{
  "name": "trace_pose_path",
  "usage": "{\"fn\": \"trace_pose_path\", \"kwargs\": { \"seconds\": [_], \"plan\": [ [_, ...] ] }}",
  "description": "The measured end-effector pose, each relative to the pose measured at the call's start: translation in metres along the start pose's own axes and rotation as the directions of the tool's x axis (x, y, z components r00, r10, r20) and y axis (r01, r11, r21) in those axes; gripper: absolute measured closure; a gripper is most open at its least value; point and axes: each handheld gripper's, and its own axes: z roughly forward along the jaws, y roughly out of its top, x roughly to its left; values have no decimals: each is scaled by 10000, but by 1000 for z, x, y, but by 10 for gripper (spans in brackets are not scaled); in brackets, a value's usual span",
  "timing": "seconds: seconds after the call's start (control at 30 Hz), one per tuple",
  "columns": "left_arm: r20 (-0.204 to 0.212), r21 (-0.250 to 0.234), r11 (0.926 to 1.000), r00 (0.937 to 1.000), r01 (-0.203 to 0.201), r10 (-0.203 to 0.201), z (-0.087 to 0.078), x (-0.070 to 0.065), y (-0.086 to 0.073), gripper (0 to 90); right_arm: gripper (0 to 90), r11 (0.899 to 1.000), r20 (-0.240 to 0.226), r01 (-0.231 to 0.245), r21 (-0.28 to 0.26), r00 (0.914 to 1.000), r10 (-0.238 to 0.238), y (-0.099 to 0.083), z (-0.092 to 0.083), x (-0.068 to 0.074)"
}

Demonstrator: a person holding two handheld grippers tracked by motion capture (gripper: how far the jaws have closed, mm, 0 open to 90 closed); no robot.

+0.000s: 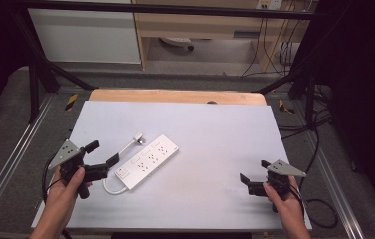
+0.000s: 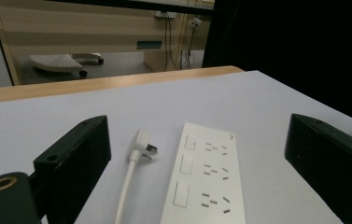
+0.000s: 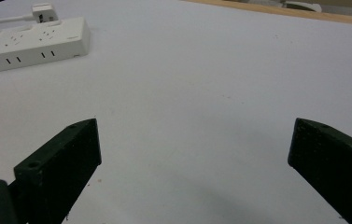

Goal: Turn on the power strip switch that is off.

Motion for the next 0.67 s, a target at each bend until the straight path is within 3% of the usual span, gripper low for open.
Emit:
{"fn": "trace_pose_path", "kwargs": {
  "seconds": [0.27, 0.47, 0.6, 0.67],
  "plan": [
    [-237, 277, 9996, 9997, 77, -70, -11, -1, -31, 82, 31, 10000, 13, -15, -17, 10000, 15, 0, 0, 0],
    [-543, 911, 9953, 9981, 332, -284, -17, 8, -54, 98, 31, 10000, 16, 5, 5, 10000, -5, 0, 0, -1],
    [-705, 1133, 9935, 9974, -45, 126, -18, 13, -58, 96, 31, 9999, 22, 56, 89, 10000, -56, -1, 2, -1],
    [-790, 1232, 9924, 9968, -21, 119, -17, 15, -59, 96, 29, 9997, 77, 84, 223, 9999, -85, -2, 3, 0]
  ]
}}
